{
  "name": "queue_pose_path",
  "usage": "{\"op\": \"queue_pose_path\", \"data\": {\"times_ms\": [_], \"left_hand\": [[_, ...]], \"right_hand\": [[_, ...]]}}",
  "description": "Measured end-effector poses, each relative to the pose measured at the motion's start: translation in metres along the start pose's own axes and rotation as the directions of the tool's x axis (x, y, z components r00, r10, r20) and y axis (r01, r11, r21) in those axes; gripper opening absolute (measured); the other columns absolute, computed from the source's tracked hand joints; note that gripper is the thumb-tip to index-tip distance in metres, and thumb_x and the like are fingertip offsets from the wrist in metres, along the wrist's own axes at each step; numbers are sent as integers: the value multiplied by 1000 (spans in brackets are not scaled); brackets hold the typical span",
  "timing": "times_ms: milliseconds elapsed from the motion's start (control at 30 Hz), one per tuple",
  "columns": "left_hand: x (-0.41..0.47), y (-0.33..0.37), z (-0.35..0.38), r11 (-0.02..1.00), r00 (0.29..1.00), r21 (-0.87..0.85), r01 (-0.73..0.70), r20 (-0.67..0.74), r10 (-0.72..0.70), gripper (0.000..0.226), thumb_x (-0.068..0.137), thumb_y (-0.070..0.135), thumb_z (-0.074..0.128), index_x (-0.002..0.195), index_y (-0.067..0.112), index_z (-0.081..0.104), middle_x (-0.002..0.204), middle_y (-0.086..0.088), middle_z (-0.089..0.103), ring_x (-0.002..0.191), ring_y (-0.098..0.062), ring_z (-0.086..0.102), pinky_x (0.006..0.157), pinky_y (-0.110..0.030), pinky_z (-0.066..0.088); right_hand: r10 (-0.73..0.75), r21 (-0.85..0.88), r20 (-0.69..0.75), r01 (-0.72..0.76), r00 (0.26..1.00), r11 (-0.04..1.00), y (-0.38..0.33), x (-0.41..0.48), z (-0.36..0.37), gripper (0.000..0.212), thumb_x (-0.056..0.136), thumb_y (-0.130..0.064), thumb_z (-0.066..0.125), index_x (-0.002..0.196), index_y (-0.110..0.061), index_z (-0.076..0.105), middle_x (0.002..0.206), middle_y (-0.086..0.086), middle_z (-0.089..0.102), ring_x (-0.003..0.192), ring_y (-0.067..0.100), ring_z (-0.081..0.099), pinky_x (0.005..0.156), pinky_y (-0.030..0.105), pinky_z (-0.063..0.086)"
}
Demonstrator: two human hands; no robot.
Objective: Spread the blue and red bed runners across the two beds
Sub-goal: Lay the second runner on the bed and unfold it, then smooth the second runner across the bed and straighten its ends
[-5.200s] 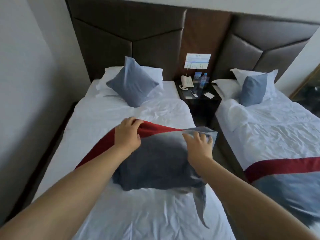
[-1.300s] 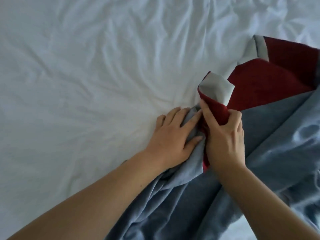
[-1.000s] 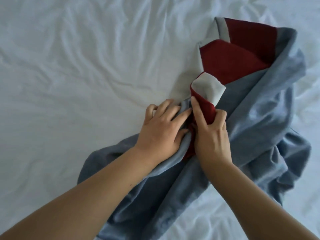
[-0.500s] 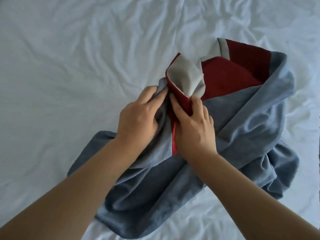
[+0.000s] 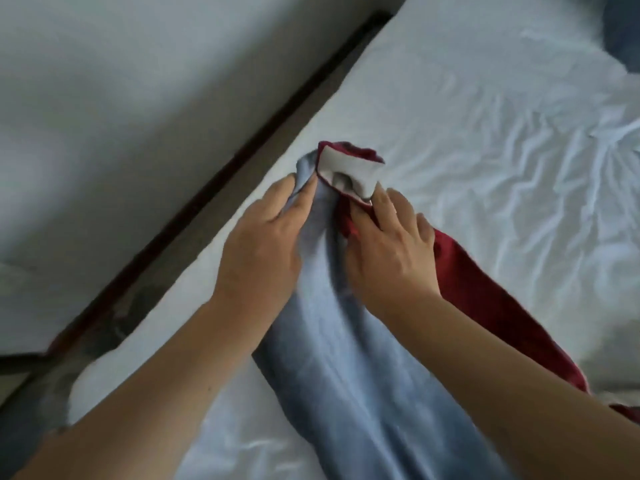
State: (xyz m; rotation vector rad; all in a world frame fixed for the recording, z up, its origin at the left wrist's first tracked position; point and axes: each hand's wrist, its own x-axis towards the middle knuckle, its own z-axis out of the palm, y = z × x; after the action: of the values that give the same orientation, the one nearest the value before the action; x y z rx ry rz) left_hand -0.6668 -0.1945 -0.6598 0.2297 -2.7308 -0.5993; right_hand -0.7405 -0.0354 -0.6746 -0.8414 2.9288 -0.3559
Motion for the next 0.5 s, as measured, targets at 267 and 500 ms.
{"op": "queue_pose_path", "data": {"times_ms": [267,500], "left_hand": [[-1,-167,-49,929,970,283,237,-8,-244,64,85,11,46,148,15,52,143,-12,56,99,-35,52,76,-41,48],[-56,-237,6,841,818,375,391,278,-504,58,104,55,14,159,39,25,169,-3,22,141,-33,32,110,-50,32]], "right_hand": [[-144,-43,105,149,984,988,-148,106,68,54,101,-33,44,154,-31,33,169,-9,-10,157,25,-1,119,68,13],[51,-254,332,37,942,967,-173,133,164,63,104,-45,34,162,-30,14,162,-3,-37,148,34,-36,114,75,-6]]}}
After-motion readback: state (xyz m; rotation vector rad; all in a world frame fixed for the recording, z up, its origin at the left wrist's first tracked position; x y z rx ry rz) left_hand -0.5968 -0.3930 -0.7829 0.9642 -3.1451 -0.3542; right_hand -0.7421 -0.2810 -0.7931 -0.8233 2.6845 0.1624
